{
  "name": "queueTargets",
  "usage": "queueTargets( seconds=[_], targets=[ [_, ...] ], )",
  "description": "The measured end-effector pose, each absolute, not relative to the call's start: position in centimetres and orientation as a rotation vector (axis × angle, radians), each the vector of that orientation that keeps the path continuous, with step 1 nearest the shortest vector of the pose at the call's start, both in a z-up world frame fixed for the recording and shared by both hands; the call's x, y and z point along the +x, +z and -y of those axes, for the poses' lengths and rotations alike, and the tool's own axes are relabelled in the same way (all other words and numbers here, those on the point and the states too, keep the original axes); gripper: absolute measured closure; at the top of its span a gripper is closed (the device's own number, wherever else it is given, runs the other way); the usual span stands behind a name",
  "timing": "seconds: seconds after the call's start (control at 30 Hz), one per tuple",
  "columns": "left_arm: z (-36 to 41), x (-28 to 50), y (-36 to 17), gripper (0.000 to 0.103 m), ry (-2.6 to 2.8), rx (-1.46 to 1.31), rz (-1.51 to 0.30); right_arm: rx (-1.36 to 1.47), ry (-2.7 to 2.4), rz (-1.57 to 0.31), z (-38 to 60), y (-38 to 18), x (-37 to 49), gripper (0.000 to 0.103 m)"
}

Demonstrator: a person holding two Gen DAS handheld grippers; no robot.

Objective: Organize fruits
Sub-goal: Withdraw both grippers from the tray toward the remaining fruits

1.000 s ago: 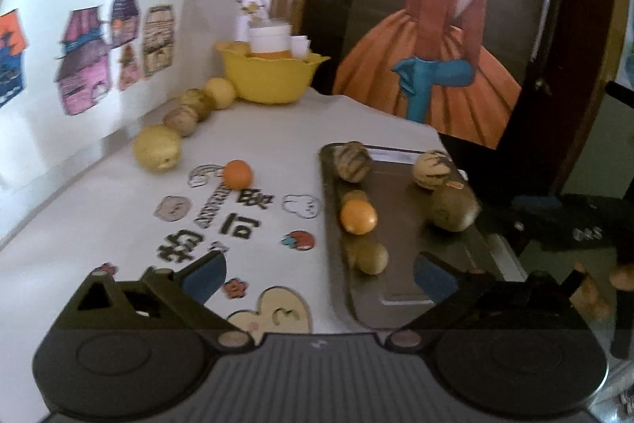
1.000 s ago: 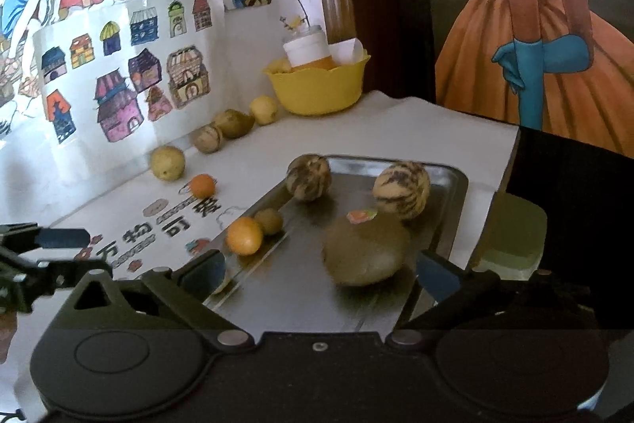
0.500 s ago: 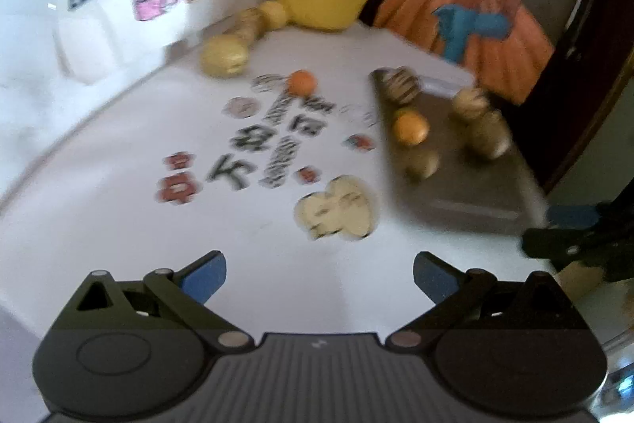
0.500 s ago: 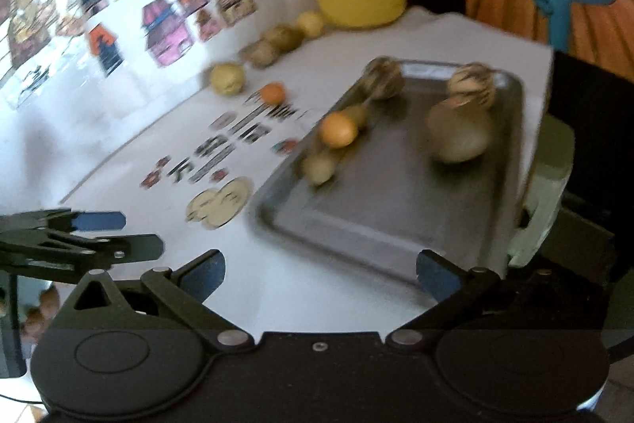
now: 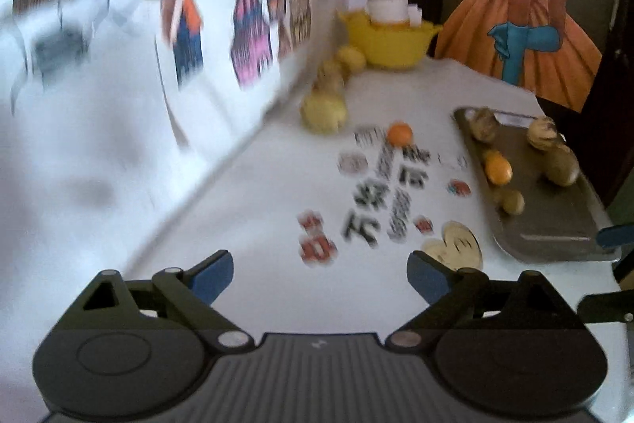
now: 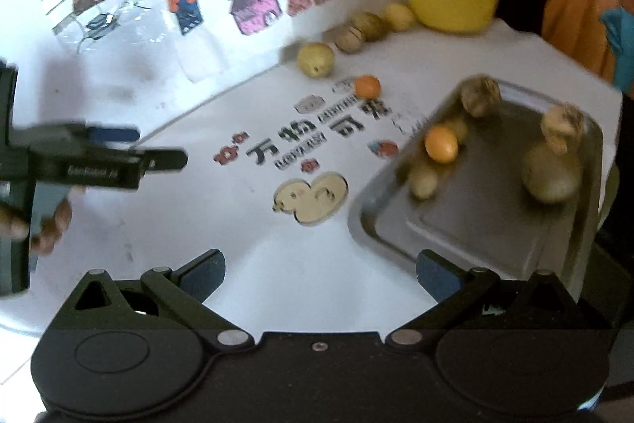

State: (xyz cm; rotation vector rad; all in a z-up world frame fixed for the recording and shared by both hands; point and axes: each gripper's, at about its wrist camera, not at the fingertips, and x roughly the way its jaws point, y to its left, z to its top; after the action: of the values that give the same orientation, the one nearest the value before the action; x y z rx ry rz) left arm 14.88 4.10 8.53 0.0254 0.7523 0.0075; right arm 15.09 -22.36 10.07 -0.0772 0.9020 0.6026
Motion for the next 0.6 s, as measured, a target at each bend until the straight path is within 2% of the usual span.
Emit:
queueTargets(
  seconds=[0.27, 0.6],
  targets=[
    [-5.1, 16.7, 11.0, 0.002, -0.045, 0.005, -0.61, -0.14, 0.601, -0.824, 22.5, 13.9, 17.8, 0.001],
    [-3.2, 20.2, 11.9, 0.0, -0.078, 0.171, -0.505, -0.091, 0.61, -0.798, 21.7, 18.0, 25.9, 0.001]
  ],
)
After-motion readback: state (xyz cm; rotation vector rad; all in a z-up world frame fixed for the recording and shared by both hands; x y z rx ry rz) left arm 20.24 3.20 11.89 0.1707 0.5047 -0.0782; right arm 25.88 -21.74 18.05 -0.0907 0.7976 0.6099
